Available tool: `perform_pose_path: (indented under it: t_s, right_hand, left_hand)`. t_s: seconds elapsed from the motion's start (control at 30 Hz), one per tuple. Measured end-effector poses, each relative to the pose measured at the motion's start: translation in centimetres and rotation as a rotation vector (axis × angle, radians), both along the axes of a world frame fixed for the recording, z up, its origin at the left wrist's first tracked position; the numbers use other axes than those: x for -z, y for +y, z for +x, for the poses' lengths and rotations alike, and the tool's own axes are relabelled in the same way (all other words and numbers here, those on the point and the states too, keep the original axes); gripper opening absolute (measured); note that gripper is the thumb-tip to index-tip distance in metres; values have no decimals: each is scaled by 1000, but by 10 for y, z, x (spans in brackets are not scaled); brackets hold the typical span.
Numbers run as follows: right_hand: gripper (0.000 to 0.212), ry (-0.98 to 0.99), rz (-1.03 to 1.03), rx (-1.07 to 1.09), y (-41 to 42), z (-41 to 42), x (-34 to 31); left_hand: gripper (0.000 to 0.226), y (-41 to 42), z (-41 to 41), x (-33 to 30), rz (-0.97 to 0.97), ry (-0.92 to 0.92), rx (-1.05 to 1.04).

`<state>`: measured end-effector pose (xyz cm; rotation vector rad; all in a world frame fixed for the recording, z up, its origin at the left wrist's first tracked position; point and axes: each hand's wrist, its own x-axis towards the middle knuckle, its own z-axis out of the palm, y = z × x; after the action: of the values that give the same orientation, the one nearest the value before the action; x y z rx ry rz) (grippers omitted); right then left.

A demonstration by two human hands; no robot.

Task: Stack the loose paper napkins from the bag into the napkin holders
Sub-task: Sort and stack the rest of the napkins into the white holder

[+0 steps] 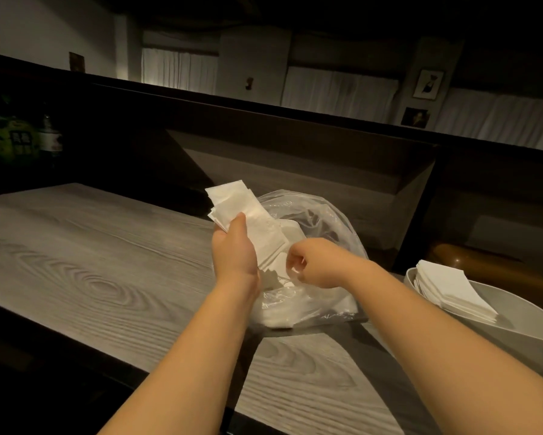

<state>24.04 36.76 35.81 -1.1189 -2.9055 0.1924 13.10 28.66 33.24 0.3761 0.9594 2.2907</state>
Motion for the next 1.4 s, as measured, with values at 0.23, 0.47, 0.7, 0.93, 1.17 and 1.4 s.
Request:
perform_pose_path:
  t_s: [0.23, 0.47, 0.7, 0.93, 1.17, 1.4]
  right_hand:
    - [47, -87, -110, -238, -23, -9, 6]
    - [55, -195, -230, -254, -24, -6, 8]
    - [52, -166, -187, -269, -28, -4, 14]
    - [12, 43, -192, -197, -21, 4, 23]
    - [7, 795, -604, 26, -16, 36, 21]
    - [18, 1560, -916, -55, -29, 57, 3]
  left_hand:
    - [8, 0, -3, 1, 0, 0, -104]
    - [4, 3, -5, 6, -49, 47, -87]
    - [16, 1, -2, 6, -45, 88, -79]
    - [7, 0, -1, 5, -54, 103, -93]
    - [12, -1, 0, 4, 3, 104, -108]
    - [6, -1, 5, 4, -39, 124, -25]
